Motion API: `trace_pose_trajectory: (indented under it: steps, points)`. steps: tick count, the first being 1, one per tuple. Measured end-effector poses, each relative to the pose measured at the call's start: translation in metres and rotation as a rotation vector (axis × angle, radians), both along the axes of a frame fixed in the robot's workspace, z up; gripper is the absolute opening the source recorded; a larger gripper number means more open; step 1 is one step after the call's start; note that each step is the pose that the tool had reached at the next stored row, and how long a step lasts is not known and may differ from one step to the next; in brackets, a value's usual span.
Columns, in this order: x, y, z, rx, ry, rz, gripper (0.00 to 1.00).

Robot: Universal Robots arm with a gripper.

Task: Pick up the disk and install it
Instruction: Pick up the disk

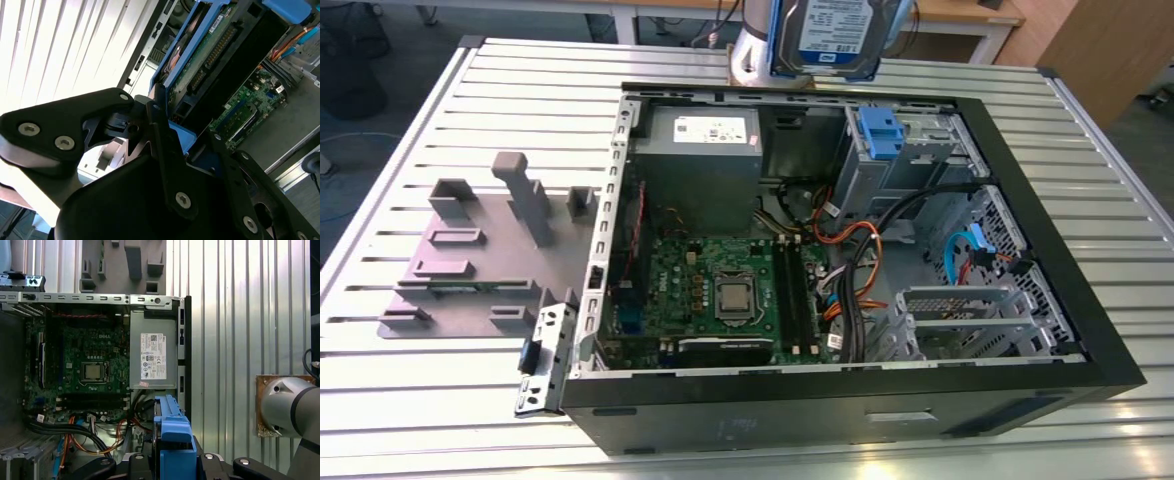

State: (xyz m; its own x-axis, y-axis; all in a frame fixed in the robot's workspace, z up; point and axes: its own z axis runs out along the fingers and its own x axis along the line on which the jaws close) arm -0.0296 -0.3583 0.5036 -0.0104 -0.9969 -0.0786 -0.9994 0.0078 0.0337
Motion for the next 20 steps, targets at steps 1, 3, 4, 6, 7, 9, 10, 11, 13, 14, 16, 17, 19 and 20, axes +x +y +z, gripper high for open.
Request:
trace_pose_trajectory:
  steps: [1, 3, 4, 6, 7, 9, 10, 11, 13, 14, 16, 17, 19, 20]
  points:
    - [0.0002, 0.0, 0.0, 0.0001, 0.0, 0.0, 0.37]
    - [0.0007, 0.0, 0.0, 0.0001, 0.0, 0.0, 0.37]
    - [0.0009, 0.0, 0.0, 0.0001, -0.0001, 0.0, 0.37]
    - [0.0014, 0.0, 0.0, 0.0, 0.0, 0.0, 0.37]
    - [0.0017, 0.0, 0.0, 0.0001, 0.0, 0.0, 0.37]
    - [0.0022, 0.0, 0.0, 0.0001, -0.0001, 0.0, 0.37]
    - [0.0025, 0.0, 0.0, 0.0001, -0.0001, 0.0, 0.37]
    - [0.0027, 0.0, 0.0, 0.0001, 0.0, 0.0, 0.37]
    - [0.0032, 0.0, 0.0, 0.0001, 0.0, 0.0, 0.37]
    - [0.0034, 0.0, 0.0, 0.0, -0.0001, 0.0, 0.37]
    - [0.0039, 0.0, 0.0, 0.0, -0.0001, 0.0, 0.37]
    - [0.0042, 0.0, 0.0, 0.0, 0.0, 0.0, 0.37]
    - [0.0047, 0.0, 0.0, 0.0001, 0.0, 0.0, 0.37]
    - [0.0049, 0.0, 0.0, 0.0001, 0.0, 0.0, 0.37]
